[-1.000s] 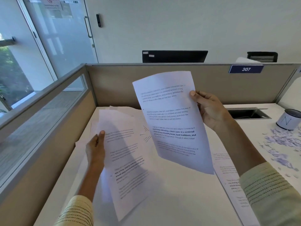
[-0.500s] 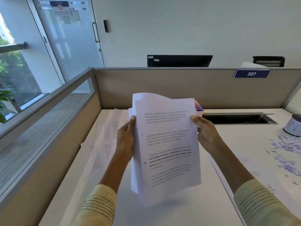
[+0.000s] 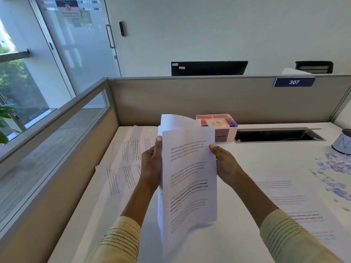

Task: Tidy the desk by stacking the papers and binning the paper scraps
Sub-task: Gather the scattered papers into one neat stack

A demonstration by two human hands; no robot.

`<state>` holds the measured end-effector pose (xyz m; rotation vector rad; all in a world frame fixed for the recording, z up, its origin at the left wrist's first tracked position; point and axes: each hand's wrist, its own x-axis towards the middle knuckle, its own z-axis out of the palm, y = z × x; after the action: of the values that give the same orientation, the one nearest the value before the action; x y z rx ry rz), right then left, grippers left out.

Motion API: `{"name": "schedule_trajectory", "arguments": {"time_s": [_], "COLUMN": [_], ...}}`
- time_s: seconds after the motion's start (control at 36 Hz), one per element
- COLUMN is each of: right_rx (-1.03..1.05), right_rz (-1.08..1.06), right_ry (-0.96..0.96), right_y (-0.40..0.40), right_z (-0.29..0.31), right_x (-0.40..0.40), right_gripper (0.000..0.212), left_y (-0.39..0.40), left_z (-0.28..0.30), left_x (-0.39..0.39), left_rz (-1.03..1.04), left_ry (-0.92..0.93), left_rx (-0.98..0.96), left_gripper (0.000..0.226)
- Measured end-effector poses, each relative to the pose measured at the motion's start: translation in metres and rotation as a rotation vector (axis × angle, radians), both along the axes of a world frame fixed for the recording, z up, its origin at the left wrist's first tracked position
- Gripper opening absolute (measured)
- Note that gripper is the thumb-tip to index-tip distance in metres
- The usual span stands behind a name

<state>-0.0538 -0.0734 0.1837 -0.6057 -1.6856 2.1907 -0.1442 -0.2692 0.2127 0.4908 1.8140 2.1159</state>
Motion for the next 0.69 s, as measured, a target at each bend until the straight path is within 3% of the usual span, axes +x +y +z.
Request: {"name": "schedule_trajectory", "arguments": {"time_s": [0.11,0.25,0.44,0.5,0.56,0.61,0.69], "right_rx": [0.006,0.023,0.125,0.1,0.055,0.074,0.114], "right_rz": [0.013,-0.021,-0.186,-0.228,-0.221,-0.165,-0.082], "right_ry": [0.001,-0.025,-0.071,-0.047,-0.025,-0.037,-0.041], "right_y": [-0.003,-0.002,0.001,0.004,0.007,0.007,0.004], "right_z": [-0.004,-0.006,-0.003,-0.001,0.001,0.003,0.006], "right_x": [-0.002,-0.005,-0.009,-0.01,-0.01,-0.009,-0.005], "right_gripper": [0.03,0.035,0.019,0.019,0.032,0.044,0.036], "left_y": [-0.005,-0.009,-0.009,-0.01,-0.009,-0.007,-0.007], "left_z": [0.0,-0.004,-0.017,-0.027,-0.033,-0.035,-0.032], "left_x": [0.002,-0.003,-0.014,-0.021,-0.025,-0.025,-0.021], "left_rz": [-0.04,-0.007,0.188,0.223,0.238,0.245,0.246], "left_ry": [-0.027,-0.133,-0.102,-0.137,-0.175,-0.198,-0.245], "left_rx": [0.013,0.026,-0.051,0.006,0.028,0.049,0.107], "left_gripper": [0.042,0.03,0.044,0.032,0.02,0.025,0.045]}}
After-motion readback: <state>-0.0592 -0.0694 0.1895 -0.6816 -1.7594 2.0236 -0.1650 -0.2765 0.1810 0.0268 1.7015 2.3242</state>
